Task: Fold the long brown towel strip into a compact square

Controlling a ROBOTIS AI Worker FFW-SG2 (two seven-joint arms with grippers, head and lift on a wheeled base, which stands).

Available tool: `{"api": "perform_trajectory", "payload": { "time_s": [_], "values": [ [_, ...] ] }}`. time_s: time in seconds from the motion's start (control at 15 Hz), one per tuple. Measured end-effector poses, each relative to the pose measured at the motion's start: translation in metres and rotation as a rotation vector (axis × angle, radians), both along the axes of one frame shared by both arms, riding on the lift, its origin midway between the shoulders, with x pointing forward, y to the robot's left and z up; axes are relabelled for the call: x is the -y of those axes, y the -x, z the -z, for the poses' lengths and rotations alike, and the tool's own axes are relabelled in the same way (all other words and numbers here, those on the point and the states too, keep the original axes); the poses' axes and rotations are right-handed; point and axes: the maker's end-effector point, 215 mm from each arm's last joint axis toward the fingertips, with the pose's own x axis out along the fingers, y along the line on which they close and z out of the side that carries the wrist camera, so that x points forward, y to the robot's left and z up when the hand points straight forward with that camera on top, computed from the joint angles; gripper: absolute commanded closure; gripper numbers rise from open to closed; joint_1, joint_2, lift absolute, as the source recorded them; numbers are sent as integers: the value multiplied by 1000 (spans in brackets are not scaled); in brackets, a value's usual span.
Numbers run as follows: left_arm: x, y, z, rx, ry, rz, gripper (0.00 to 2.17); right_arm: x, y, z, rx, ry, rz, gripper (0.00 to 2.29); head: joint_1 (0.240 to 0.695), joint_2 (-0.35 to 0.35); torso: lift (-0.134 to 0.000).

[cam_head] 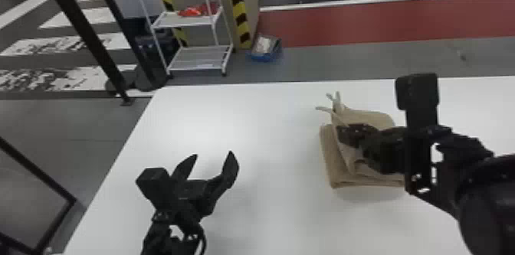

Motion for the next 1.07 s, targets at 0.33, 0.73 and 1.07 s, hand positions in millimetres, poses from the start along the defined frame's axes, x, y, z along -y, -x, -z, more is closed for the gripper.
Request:
{"api": "perform_trajectory", "payload": {
  "time_s": [0.33,0.73,1.07],
  "values": [
    [-2,-1,5,-7,1,2,46,-20,14,29,-15,20,-34,66,695,309,-126],
    [1,-1,6,-9,2,8,46,-42,11,-5,76,-106,-78,1045,695,327,-126],
    [1,-1,6,-9,1,12,46,-55,5,25,7,-47,-116,2047,695,337,-126]
  ]
}}
